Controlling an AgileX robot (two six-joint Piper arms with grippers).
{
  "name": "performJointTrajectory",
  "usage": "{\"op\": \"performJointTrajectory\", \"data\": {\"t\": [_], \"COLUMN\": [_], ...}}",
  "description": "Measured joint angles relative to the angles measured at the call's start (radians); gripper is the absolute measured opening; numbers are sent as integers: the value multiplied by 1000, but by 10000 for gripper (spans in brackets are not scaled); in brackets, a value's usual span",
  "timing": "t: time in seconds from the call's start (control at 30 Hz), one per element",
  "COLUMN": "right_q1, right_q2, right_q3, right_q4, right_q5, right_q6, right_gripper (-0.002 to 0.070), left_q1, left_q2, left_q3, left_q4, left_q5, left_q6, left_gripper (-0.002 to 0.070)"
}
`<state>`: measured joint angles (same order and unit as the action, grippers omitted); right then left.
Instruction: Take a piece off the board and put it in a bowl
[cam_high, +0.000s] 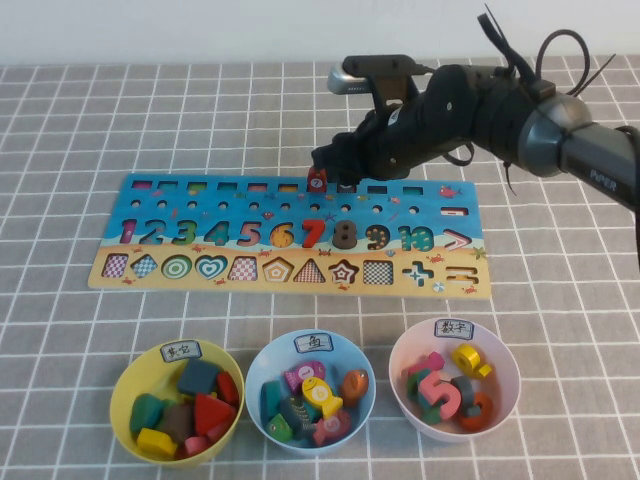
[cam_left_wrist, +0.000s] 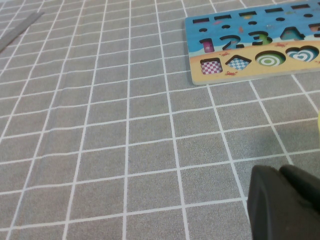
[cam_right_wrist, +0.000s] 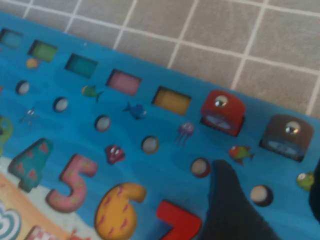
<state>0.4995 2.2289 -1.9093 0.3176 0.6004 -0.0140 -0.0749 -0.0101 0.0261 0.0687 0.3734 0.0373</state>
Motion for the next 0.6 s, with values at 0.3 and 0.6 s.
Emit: {"op": "performJointTrajectory", "data": {"t": [0.3,0.6], "right_q1": [-8,-9], "right_q2": [36,53], "right_q3": [-2,-2], "right_q4": [-22,-28], "right_q5": [-55,-110], "right_q6": [14,14], "right_gripper": [319,319], "left_q1": [0,0], "left_q2": [0,0], "left_q3": [0,0], "left_q4": [0,0], "left_q5": [0,0], "left_q6": [0,0], "left_gripper": [-4,-4]}}
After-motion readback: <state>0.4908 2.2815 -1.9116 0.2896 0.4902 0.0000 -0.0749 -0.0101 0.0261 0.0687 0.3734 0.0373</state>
